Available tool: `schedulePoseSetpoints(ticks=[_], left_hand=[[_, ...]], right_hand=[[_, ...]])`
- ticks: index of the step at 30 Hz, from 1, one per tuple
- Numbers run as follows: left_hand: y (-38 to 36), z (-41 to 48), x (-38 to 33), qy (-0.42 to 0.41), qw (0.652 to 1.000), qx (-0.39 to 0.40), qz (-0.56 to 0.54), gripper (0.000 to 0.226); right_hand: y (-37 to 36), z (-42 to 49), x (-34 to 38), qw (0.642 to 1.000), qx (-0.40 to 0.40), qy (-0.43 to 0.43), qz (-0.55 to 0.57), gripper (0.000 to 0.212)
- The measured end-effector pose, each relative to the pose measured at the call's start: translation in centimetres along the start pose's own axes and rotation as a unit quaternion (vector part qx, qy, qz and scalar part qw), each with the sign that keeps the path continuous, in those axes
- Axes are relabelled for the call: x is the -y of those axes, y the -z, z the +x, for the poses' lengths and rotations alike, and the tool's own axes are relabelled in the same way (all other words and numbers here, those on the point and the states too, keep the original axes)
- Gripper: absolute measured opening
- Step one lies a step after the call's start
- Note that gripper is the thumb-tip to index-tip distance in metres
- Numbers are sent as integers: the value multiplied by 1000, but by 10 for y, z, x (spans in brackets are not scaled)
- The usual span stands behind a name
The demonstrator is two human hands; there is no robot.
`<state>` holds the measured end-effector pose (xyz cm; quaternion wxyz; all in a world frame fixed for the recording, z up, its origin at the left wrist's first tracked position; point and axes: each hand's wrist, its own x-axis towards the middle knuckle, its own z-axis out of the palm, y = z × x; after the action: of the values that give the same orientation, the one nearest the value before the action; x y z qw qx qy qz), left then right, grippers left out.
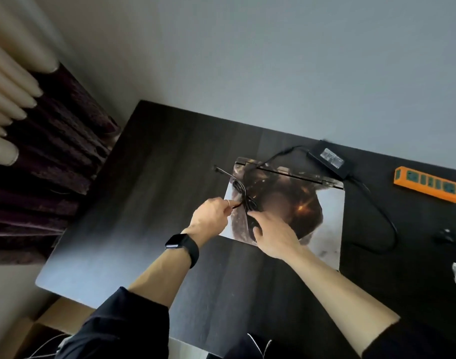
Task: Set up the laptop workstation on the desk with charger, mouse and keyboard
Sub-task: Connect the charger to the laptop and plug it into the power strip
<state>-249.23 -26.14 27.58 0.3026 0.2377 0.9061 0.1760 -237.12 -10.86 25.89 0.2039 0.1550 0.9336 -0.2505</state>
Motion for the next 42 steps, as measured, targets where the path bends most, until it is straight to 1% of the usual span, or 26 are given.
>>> schedulePoseSetpoints(ticks=[1,2,4,5,7,8,10,11,12,14,15,17,18,20,21,23,25,28,30,33,35,37,39,41,42], left_hand=[[2,6,-3,-19,999,-9,24,41],[5,13,-7,-37,998,-20,47,41],[14,27,-12,-57,994,-50,77,40],[18,33,-13,-62,992,-71,81,40],[31,43,-12,-47,992,-104,60,40],[39,49,-11,-31,993,-111,39,39],[55,64,-8,13,992,-118,-31,35],[61,72,-7,39,987,-120,-103,31],[66,80,-8,69,968,-122,-207,26],[69,94,-18,124,895,-116,-413,17],[66,100,-24,139,861,-114,-475,15],[53,115,-38,138,841,-113,-510,12],[46,122,-46,131,839,-109,-517,10],[31,139,-65,119,830,-89,-537,9],[24,147,-74,114,830,-75,-541,9],[9,163,-91,106,840,-48,-530,12],[-10,178,-107,104,844,-36,-525,11],[-36,196,-128,108,842,-5,-528,7],[-49,206,-138,98,854,13,-511,8],[-59,221,-144,94,865,7,-494,12],[-59,227,-143,98,877,-1,-471,12],[-59,233,-141,104,909,-8,-402,13],[-57,237,-137,101,943,-12,-318,19],[-52,242,-130,82,977,-29,-192,29],[-49,243,-125,71,989,-35,-121,32]], right_hand=[[2,6,-1,999,33,-5,3,49],[6,14,-1,999,45,-6,3,46],[14,34,-2,999,38,-7,1,42],[17,47,-3,999,32,-7,2,44],[27,80,-4,999,43,-11,13,60],[33,96,-4,998,52,-21,37,69],[51,130,-5,990,45,-47,125,80],[58,143,-9,985,39,-49,164,80],[63,149,-13,978,38,-51,200,75],[68,150,-19,954,32,-69,290,58],[68,142,-21,929,26,-85,358,49],[66,120,-29,864,18,-109,492,32],[66,111,-37,846,4,-114,521,27],[67,99,-58,835,-32,-113,538,24],[69,97,-69,837,-56,-108,534,25],[75,96,-90,868,-111,-98,474,22],[79,97,-112,889,-139,-93,425,21],[79,100,-142,900,-157,-78,399,26],[76,106,-159,908,-178,-78,372,26],[70,122,-182,907,-213,-72,356,17],[67,131,-188,917,-228,-65,320,16],[66,139,-190,934,-223,-60,271,17],[69,147,-191,946,-219,-59,232,17],[75,155,-194,954,-202,-68,212,17],[78,158,-196,959,-186,-71,201,17]])
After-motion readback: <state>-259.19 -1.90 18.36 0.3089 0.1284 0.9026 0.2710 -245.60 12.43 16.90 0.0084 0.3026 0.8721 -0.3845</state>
